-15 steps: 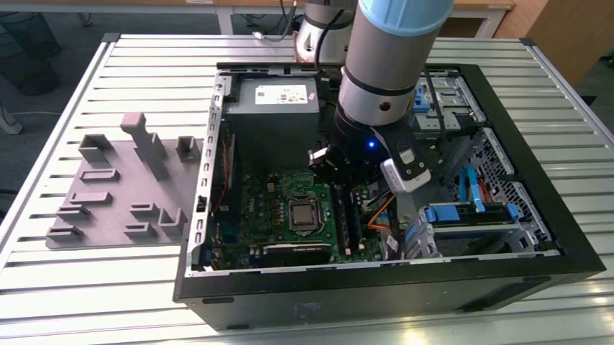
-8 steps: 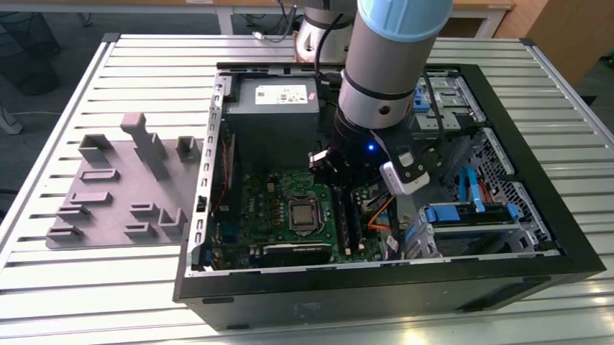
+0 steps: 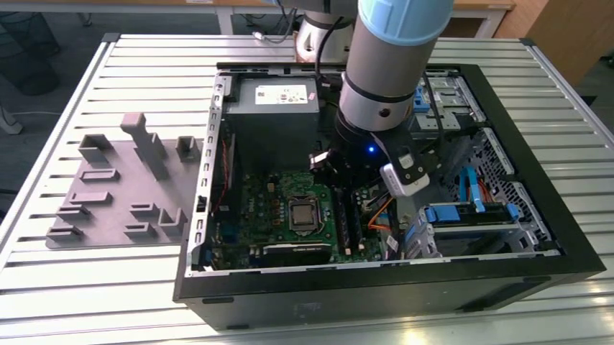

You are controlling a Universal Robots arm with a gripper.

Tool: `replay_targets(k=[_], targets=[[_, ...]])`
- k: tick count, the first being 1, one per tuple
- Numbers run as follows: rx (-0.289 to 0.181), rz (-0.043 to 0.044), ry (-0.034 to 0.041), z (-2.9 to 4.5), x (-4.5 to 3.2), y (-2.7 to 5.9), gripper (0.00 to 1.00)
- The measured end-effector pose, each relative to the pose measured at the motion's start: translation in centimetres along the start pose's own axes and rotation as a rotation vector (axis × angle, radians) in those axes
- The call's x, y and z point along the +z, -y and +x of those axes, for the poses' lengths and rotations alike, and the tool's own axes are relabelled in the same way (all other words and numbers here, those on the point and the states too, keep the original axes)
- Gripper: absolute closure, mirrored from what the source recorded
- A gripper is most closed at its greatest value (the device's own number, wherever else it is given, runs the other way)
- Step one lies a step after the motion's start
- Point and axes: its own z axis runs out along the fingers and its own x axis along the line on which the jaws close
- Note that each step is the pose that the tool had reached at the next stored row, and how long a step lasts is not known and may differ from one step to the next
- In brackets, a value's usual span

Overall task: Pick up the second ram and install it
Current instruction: 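Press down the second ram until it locks into place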

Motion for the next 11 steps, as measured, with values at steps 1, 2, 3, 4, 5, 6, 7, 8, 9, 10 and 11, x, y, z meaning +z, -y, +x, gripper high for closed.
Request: replay_targets(k=[1, 2, 3, 4, 5, 6, 7, 8, 9, 10, 11], targets=[[0.0, -0.0001, 0.0, -0.01, 0.05, 0.0, 0.89], [0.0, -0.0001, 0.0, -0.02, 0.11, -0.01, 0.89], [0.0, -0.0003, 0.0001, -0.03, 0.17, -0.01, 0.89], [0.0, -0.0004, 0.0001, -0.04, 0.25, -0.02, 0.89], [0.0, -0.0007, 0.0002, -0.05, 0.33, -0.02, 0.89], [0.0, -0.0001, 0.0, -0.05, 0.39, -0.02, 0.89], [0.0, 0.0, 0.0, -0.05, 0.41, -0.01, 0.89], [0.0, -0.0003, 0.0, -0.05, 0.41, -0.01, 0.89], [0.0, -0.0008, 0.0001, -0.05, 0.41, -0.02, 0.89], [0.0, -0.0019, 0.0005, -0.05, 0.32, -0.03, 0.89], [0.0, -0.0041, 0.0012, -0.05, 0.15, -0.05, 0.89]])
